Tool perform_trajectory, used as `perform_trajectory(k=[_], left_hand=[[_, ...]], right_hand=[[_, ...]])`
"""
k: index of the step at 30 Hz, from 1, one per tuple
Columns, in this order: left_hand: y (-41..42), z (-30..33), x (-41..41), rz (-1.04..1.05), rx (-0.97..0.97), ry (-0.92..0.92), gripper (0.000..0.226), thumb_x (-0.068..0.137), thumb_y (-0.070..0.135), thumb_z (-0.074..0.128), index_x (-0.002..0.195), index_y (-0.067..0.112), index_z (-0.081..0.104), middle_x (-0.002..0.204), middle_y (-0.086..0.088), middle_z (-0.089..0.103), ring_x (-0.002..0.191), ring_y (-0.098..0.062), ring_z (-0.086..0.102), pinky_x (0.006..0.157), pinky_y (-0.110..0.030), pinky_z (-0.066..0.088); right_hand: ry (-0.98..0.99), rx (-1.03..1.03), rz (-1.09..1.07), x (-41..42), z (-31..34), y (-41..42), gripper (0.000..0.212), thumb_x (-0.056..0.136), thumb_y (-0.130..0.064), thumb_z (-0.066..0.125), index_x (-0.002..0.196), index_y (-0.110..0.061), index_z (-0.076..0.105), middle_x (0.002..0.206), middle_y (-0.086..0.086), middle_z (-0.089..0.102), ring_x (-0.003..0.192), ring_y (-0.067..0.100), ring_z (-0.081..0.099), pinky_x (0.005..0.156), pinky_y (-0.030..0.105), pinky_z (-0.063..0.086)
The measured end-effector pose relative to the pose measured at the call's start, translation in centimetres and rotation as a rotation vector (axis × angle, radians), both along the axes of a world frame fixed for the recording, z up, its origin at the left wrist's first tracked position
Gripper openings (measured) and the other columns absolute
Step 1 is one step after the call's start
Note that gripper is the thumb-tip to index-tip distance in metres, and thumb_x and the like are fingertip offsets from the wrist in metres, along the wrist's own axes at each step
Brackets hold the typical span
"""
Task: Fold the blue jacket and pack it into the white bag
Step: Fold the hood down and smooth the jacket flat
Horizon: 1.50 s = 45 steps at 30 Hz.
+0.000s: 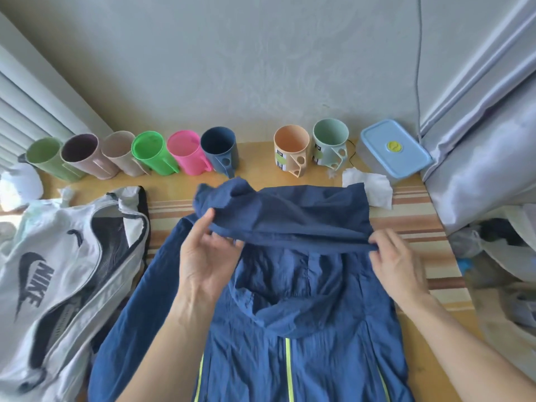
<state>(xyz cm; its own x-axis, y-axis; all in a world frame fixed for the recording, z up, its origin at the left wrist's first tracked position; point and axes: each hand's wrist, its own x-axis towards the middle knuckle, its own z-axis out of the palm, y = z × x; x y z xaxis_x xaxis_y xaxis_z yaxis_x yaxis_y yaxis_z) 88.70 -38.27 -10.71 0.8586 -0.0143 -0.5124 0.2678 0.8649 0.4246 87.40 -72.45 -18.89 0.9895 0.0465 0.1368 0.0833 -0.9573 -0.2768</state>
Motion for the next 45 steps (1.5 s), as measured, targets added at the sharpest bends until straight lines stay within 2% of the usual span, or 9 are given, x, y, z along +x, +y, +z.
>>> perform_trajectory(k=[3,7,11,17,26,30,36,40,45], left_hand=[[0.6,-1.3,-0.4,0.073,0.035,0.11,0.018,0.095,0.016,0.066,0.108,0.015,0.079,0.126,-0.007,0.076,0.12,-0.023,0.071,0.101,-0.036,0.055],[1.6,-5.8,-1.5,0.094,0.222,0.456,0.035,0.092,0.016,0.074,0.126,0.009,0.072,0.114,-0.009,0.08,0.092,-0.021,0.08,0.067,-0.03,0.064],[2.9,-9.0,-3.6,0.055,0.521,0.665,0.033,0.085,0.02,0.084,0.112,0.008,0.071,0.114,-0.013,0.077,0.093,-0.025,0.074,0.086,-0.037,0.06],[3.0,-8.2,-3.2,-0.067,0.816,0.506,0.029,0.088,0.028,0.081,0.111,0.013,0.074,0.109,-0.007,0.078,0.097,-0.021,0.075,0.078,-0.033,0.058],[4.5,-7.4,-3.5,-0.109,1.014,0.348,0.008,0.094,0.028,0.075,0.096,0.021,0.077,0.098,-0.006,0.081,0.098,-0.027,0.077,0.083,-0.042,0.063],[3.5,-7.6,-3.6,-0.203,1.505,0.217,0.034,0.093,0.034,0.073,0.125,0.027,0.062,0.121,0.003,0.067,0.117,-0.026,0.064,0.098,-0.043,0.053],[-1.2,-10.5,-3.2,-0.536,2.262,-0.555,0.052,0.106,0.038,0.049,0.156,0.027,0.044,0.17,-0.012,0.029,0.157,-0.036,0.025,0.125,-0.053,0.026],[-1.0,-12.8,-2.5,-0.905,2.167,-0.398,0.059,0.107,0.052,0.031,0.163,0.035,0.024,0.174,-0.006,0.012,0.161,-0.027,0.012,0.126,-0.052,0.022],[5.5,-7.8,-4.6,-0.623,2.361,-0.271,0.07,0.094,0.037,0.065,0.156,0.015,0.041,0.162,-0.019,0.042,0.149,-0.037,0.04,0.121,-0.051,0.034]], right_hand=[[-0.038,-0.024,-0.09,-0.7,0.9,-2.8,0.037,0.06,0.017,0.073,0.089,-0.003,0.06,0.092,0.014,0.056,0.063,0.038,0.057,0.05,0.037,0.04],[0.012,-0.087,-0.209,-1.8,0.1,-4.8,0.041,0.056,0.023,0.073,0.087,0.0,0.061,0.093,0.019,0.055,0.065,0.042,0.057,0.055,0.045,0.049],[0.152,-0.102,-0.236,-2.3,0.0,-4.0,0.058,0.057,0.005,0.082,0.111,-0.005,0.063,0.11,0.017,0.054,0.092,0.045,0.059,0.071,0.052,0.054],[0.357,0.213,0.146,1.5,1.8,-0.8,0.066,0.084,-0.025,0.062,0.147,-0.026,0.043,0.166,-0.004,0.028,0.132,0.014,0.042,0.109,0.036,0.034],[0.341,0.021,-0.122,6.3,1.0,-2.6,0.013,0.091,-0.01,0.066,0.103,-0.009,0.071,0.096,0.012,0.065,0.09,0.04,0.066,0.072,0.039,0.048],[0.14,0.026,-0.324,4.3,2.3,-2.1,0.038,0.091,-0.013,0.067,0.128,-0.007,0.061,0.125,0.019,0.057,0.108,0.044,0.059,0.086,0.05,0.051],[0.086,-0.01,0.162,0.0,0.3,9.0,0.053,0.104,-0.043,0.042,0.153,-0.024,0.041,0.164,0.014,0.031,0.149,0.038,0.031,0.119,0.055,0.027],[0.361,-0.163,0.182,-0.5,-4.8,10.4,0.07,0.097,-0.066,0.021,0.161,-0.039,0.014,0.172,0.005,0.004,0.158,0.031,0.006,0.122,0.058,0.022],[0.32,-0.069,0.117,-1.4,-2.5,13.1,0.072,0.099,-0.058,0.025,0.161,-0.021,0.021,0.171,0.012,0.01,0.157,0.036,0.009,0.124,0.054,0.022]])
